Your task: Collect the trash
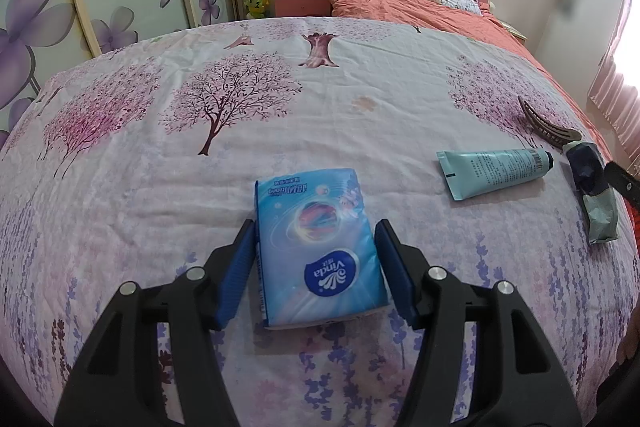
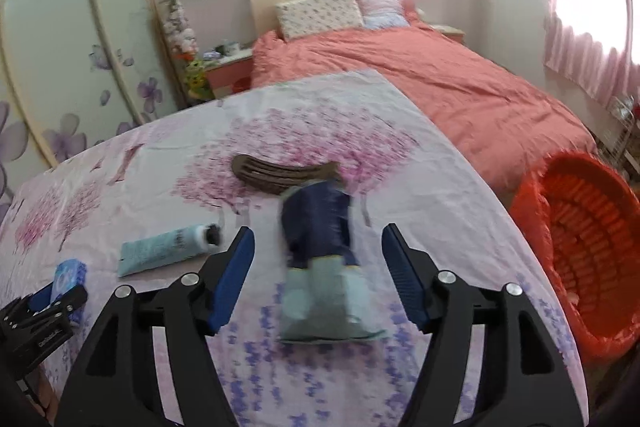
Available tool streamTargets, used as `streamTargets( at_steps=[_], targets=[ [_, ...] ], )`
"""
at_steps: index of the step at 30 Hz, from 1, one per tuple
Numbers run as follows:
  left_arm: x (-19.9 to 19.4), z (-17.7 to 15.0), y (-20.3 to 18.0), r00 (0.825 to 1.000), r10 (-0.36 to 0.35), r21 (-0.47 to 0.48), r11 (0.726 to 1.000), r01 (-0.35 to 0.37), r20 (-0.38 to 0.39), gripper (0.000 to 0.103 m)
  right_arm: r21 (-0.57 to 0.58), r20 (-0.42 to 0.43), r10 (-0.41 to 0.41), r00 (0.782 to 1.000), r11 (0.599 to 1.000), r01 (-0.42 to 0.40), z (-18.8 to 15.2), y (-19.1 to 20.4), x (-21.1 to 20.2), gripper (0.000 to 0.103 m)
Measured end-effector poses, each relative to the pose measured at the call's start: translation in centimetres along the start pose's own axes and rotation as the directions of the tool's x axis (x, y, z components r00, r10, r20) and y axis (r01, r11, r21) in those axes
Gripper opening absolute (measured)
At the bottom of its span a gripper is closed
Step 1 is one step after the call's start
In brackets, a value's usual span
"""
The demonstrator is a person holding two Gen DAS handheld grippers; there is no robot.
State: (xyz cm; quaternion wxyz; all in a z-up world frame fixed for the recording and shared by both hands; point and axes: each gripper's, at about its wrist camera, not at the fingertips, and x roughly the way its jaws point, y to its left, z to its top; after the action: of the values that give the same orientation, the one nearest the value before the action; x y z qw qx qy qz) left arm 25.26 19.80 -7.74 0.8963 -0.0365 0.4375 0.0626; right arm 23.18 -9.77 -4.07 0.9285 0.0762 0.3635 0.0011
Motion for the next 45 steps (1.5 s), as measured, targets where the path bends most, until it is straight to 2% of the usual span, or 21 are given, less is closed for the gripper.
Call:
streamTargets(
  at_steps=[4, 7, 11, 14, 15, 17, 19, 21, 27, 31, 36, 45],
  targets=[
    [0.0, 0.0, 0.0, 1.000, 0.000, 0.000, 1.000, 0.000, 0.000, 0.059, 0.040, -0.065, 0.003, 0.998, 0.999, -0.001, -0.4, -0.2, 1.4, 0.070],
    [0.0, 0.0, 0.0, 1.000, 0.000, 0.000, 1.000, 0.000, 0.000, 0.059, 0.022, -0.092, 0.000, 0.996, 1.000, 0.002, -0.7, 0.4, 2.2, 0.075],
    [0.0, 0.0, 0.0, 1.000, 0.000, 0.000, 1.000, 0.000, 0.000, 0.059, 0.014, -0.139, -0.015, 0.990, 1.000, 0.018, -0.8, 0.4, 3.2, 0.073],
    [0.0, 0.1, -0.1, 1.000, 0.004, 0.006, 1.000, -0.004, 0.000, 0.059, -0.014, -0.141, -0.032, 0.989, 0.999, 0.031, -1.0, 0.5, 3.1, 0.058],
    [0.0, 0.1, -0.1, 1.000, 0.006, 0.010, 1.000, -0.006, 0.000, 0.059, -0.020, -0.140, -0.038, 0.989, 0.999, 0.035, -1.0, 0.3, 3.0, 0.049],
    [0.0, 0.1, -0.2, 1.000, 0.003, 0.017, 1.000, -0.003, 0.003, 0.054, -0.030, -0.140, -0.038, 0.989, 0.999, 0.034, -1.2, 0.2, 2.8, 0.046],
    [0.0, 0.1, -0.4, 1.000, -0.009, 0.026, 1.000, 0.008, 0.006, 0.052, -0.022, -0.137, -0.032, 0.990, 0.999, 0.030, -1.2, -0.2, 2.6, 0.039],
    [0.0, 0.2, -0.4, 1.000, -0.024, 0.031, 0.999, 0.024, 0.008, 0.052, -0.014, -0.138, -0.020, 0.990, 1.000, 0.018, -1.4, -0.7, 2.3, 0.037],
    [-1.1, 0.1, -0.3, 0.995, -0.090, 0.026, 0.996, 0.089, 0.043, 0.051, -0.003, -0.108, -0.007, 0.994, 1.000, 0.006, -1.5, -2.0, 0.7, 0.036],
    [-2.5, 0.4, -1.3, 0.993, -0.094, 0.045, 0.995, 0.091, 0.067, 0.051, 0.005, -0.076, 0.012, 0.997, 1.000, -0.012, -1.2, -2.7, -0.8, 0.035],
    [-4.6, 1.3, -3.8, 0.988, -0.115, 0.084, 0.991, 0.107, 0.099, 0.051, 0.015, -0.025, 0.033, 0.999, 0.999, -0.033, -0.5, -3.7, -3.2, 0.035],
    [-7.9, 2.5, -10.4, 0.968, -0.216, 0.152, 0.969, 0.196, 0.126, 0.051, 0.067, 0.061, 0.039, 0.997, 0.997, -0.043, 0.4, -7.4, -7.1, 0.035]
  ],
)
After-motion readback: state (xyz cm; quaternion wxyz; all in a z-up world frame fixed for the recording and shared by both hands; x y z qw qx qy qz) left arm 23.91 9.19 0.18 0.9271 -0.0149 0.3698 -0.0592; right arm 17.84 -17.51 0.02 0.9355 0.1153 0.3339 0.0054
